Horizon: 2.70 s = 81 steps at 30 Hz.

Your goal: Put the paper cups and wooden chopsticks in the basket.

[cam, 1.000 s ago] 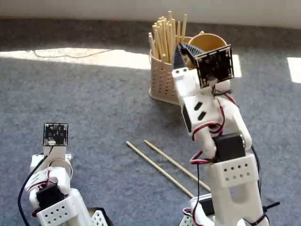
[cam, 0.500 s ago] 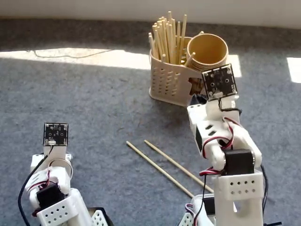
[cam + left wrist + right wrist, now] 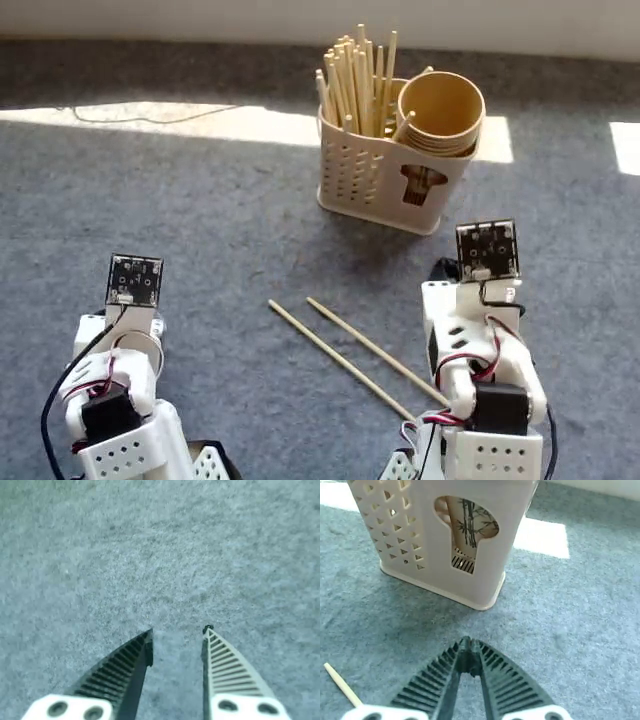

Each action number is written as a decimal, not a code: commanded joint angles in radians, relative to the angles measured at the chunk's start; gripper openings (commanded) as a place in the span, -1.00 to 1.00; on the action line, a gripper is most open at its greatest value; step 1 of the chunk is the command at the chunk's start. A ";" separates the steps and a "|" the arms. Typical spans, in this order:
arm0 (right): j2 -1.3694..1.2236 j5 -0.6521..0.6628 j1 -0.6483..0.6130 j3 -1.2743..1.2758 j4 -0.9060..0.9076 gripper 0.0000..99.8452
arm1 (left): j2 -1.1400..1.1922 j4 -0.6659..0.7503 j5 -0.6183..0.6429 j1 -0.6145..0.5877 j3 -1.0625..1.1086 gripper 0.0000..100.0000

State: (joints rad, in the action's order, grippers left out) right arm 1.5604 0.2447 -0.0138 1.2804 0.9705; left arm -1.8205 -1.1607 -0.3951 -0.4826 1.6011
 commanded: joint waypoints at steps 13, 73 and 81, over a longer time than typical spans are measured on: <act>0.278 -0.213 0.131 0.236 -0.127 -0.99 | 0.033 -0.216 -0.178 0.358 -0.400 -0.66; 0.278 -0.244 0.378 0.228 -0.173 -0.99 | 2.169 -0.032 -0.514 1.165 -1.411 -0.55; 0.278 -0.244 0.378 0.228 -0.173 -0.99 | 2.178 -0.044 -0.479 1.165 -1.395 -0.78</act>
State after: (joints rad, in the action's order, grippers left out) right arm 1.8290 0.0100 0.3544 1.5213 0.8324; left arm 0.3537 -1.2144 -0.8876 0.6820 0.2171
